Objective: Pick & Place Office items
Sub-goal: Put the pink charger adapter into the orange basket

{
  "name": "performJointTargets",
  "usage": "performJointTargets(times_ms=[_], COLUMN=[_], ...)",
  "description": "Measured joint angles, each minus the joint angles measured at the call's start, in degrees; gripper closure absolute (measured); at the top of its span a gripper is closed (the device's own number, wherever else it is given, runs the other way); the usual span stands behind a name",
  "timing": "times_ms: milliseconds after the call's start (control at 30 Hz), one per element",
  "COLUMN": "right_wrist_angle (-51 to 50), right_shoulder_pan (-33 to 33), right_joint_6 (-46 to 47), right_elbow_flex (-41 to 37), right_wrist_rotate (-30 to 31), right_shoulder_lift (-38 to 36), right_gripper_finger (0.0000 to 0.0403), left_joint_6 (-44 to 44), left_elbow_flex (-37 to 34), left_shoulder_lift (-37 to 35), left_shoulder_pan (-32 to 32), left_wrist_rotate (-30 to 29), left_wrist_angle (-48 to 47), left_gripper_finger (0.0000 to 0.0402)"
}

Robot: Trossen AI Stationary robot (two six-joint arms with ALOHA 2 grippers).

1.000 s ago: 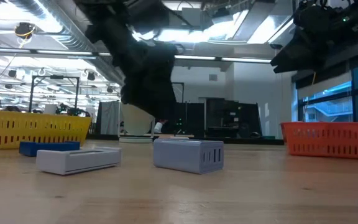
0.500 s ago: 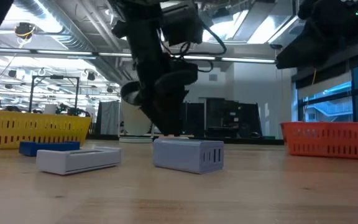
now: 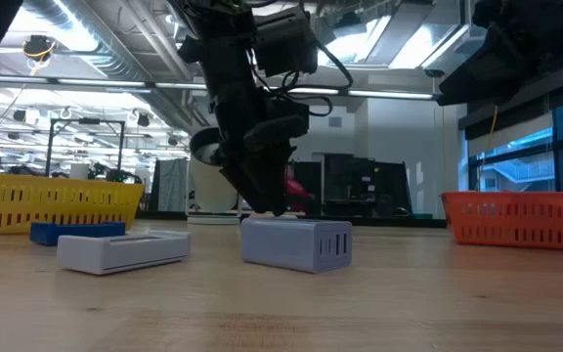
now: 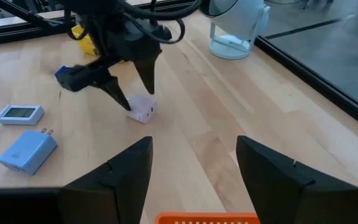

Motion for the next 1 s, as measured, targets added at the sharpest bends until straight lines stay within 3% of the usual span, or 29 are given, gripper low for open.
performJointTargets(times_ms=[233, 567, 733, 867, 1000], right_wrist_angle=[0.3, 0.5, 0.4, 0.4, 0.4], right_shoulder_pan=[0.0, 0.0, 0.0, 0.0, 0.0], right_joint_6=[0.0, 0.1, 0.1, -1.5, -3.5], right_elbow_flex=[0.0, 0.0, 0.0, 0.0, 0.0], right_wrist_rotate=[0.0, -0.1, -0.2, -0.8, -3.6], right_shoulder_lift=[0.0, 0.0, 0.0, 0.0, 0.0], right_gripper_finger=[0.017, 0.017, 0.017, 0.017, 0.017], left_joint_6=[0.9, 4.1, 6.1, 7.0, 7.1], left_elbow_flex=[0.0, 0.0, 0.0, 0.3, 0.3], left_shoulder_lift=[3.9, 4.1, 3.9, 3.5, 2.3], left_shoulder_pan=[0.0, -0.2, -0.2, 0.1, 0.3], left_wrist_rotate=[2.8, 2.6, 3.3, 7.0, 10.7], left_wrist_angle=[1.8, 2.2, 2.4, 1.8, 1.8], left_gripper_finger=[0.0153, 0.0154, 0.0178, 0.0207, 0.0207])
